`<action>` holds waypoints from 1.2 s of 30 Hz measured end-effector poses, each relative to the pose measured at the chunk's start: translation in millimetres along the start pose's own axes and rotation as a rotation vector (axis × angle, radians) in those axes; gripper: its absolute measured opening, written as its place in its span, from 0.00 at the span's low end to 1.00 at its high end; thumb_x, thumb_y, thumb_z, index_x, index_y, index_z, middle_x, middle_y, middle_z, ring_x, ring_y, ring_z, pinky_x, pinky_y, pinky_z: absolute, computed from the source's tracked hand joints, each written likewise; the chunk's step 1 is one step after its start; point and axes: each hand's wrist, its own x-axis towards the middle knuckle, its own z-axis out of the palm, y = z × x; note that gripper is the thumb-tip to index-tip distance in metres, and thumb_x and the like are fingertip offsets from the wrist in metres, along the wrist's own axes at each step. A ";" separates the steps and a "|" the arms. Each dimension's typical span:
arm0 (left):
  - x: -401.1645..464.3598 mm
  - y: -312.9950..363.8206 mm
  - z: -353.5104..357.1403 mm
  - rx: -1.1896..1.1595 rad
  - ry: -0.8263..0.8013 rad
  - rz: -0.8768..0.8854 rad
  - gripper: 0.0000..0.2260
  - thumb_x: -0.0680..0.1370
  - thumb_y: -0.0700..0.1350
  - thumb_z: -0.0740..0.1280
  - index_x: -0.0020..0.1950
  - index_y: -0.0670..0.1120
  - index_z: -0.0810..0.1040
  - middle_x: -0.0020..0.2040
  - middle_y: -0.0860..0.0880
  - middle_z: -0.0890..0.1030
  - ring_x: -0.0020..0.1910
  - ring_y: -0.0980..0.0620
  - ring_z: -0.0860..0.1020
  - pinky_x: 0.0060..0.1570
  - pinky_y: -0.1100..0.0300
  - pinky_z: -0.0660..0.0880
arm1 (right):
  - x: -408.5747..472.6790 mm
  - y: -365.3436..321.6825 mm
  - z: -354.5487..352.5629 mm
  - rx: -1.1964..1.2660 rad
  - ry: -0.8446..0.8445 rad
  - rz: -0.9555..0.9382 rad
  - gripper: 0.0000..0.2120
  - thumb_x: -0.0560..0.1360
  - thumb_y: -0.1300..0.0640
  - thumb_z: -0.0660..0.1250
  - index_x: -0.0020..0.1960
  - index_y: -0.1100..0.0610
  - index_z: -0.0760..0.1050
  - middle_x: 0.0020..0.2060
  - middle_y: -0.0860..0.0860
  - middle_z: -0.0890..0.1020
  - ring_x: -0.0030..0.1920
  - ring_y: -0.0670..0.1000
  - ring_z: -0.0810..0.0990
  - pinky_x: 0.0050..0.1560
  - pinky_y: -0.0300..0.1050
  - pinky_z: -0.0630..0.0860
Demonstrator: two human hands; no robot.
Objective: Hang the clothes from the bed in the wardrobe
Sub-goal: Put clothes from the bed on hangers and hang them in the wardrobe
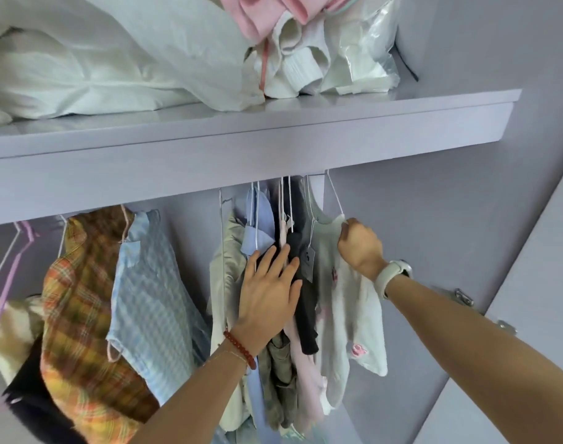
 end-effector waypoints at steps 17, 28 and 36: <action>3.6 64.2 12.7 -0.273 -0.051 0.098 0.22 0.76 0.46 0.63 0.70 0.42 0.68 0.71 0.43 0.66 0.73 0.44 0.60 0.71 0.43 0.49 | -168.5 116.8 -44.2 -0.100 0.125 0.092 0.13 0.78 0.52 0.59 0.49 0.62 0.75 0.42 0.61 0.82 0.46 0.64 0.79 0.41 0.51 0.70; -61.5 193.3 68.7 -0.658 -0.480 0.441 0.13 0.81 0.47 0.56 0.60 0.45 0.74 0.60 0.47 0.77 0.65 0.45 0.69 0.66 0.44 0.57 | -392.1 170.9 -123.2 -0.553 0.113 0.089 0.19 0.78 0.49 0.55 0.40 0.58 0.78 0.21 0.48 0.77 0.21 0.50 0.75 0.19 0.37 0.65; -153.0 285.5 30.5 -0.997 -0.787 0.812 0.14 0.80 0.46 0.60 0.33 0.54 0.67 0.28 0.55 0.71 0.28 0.58 0.71 0.25 0.71 0.64 | -556.8 181.5 -167.1 -0.592 0.324 0.615 0.06 0.70 0.57 0.66 0.43 0.56 0.81 0.32 0.51 0.79 0.33 0.54 0.80 0.28 0.39 0.74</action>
